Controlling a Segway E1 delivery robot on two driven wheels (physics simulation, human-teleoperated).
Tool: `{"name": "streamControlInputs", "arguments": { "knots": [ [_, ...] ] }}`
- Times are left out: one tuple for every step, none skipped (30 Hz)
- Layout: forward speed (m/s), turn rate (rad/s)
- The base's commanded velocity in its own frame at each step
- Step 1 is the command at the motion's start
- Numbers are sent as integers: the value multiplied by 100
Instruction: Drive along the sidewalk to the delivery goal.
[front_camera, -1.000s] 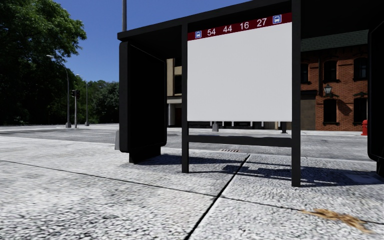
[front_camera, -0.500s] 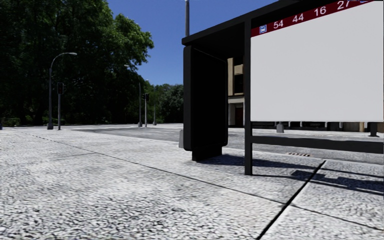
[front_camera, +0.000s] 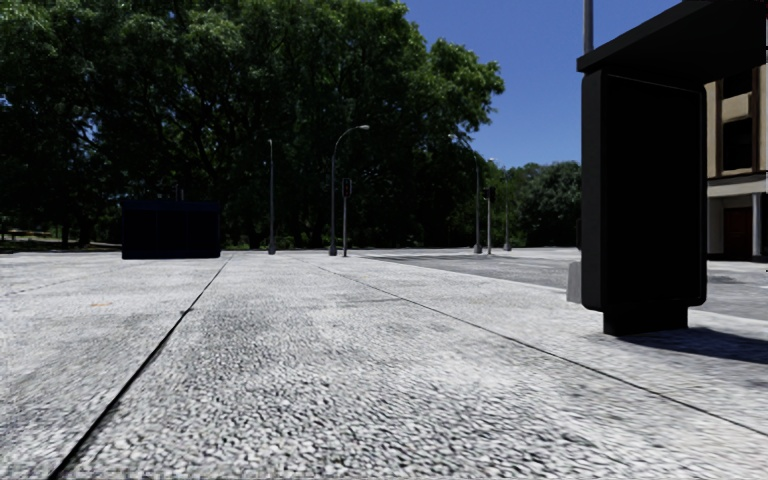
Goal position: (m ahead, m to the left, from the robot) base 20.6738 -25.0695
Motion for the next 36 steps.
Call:
{"name": "streamControlInputs", "arguments": {
  "knots": [
    [0,0],
    [0,0],
    [0,0],
    [125,0],
    [200,0],
    [200,0],
    [200,0],
    [200,0],
    [200,0],
    [200,0],
    [200,0],
    [200,0],
    [200,0],
    [200,0],
    [200,34],
    [200,120],
    [200,120],
    [200,120],
    [200,120],
    [200,120],
    [200,120],
    [200,120],
    [200,120],
    [200,77],
    [200,37],
    [200,37],
    [200,35],
    [200,33],
    [200,31],
    [200,22],
    [200,12],
    [200,8],
    [200,6],
    [200,4],
    [200,3],
    [200,2]
  ]
}}
